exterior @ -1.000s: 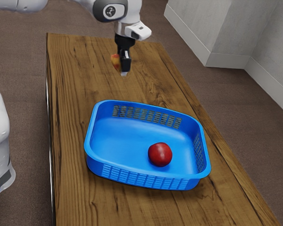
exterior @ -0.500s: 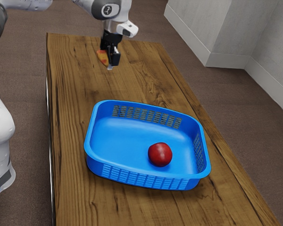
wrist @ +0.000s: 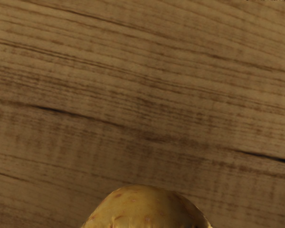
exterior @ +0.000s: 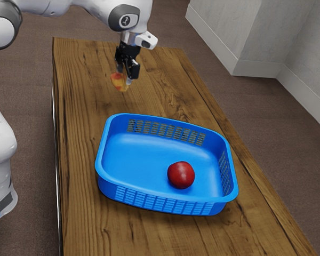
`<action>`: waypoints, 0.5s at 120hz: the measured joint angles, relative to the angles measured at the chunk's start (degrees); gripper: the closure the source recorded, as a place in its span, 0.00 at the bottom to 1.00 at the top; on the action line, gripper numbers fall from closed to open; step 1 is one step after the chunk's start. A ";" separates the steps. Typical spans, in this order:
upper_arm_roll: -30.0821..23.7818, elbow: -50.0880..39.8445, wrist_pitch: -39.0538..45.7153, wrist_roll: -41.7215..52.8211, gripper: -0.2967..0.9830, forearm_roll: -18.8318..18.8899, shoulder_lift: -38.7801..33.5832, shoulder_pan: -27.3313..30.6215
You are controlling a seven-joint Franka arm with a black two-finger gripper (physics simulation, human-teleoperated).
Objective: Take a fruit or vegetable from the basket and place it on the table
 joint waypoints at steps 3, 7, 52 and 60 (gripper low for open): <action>0.01 0.00 0.01 -0.06 0.34 -0.02 -0.01 0.04; 0.01 0.01 0.02 -0.13 0.32 -0.03 -0.02 0.10; -0.07 0.48 -0.20 -0.48 0.24 -0.16 -0.13 0.27; -0.17 1.18 -0.67 -0.50 0.24 -0.42 -0.09 0.22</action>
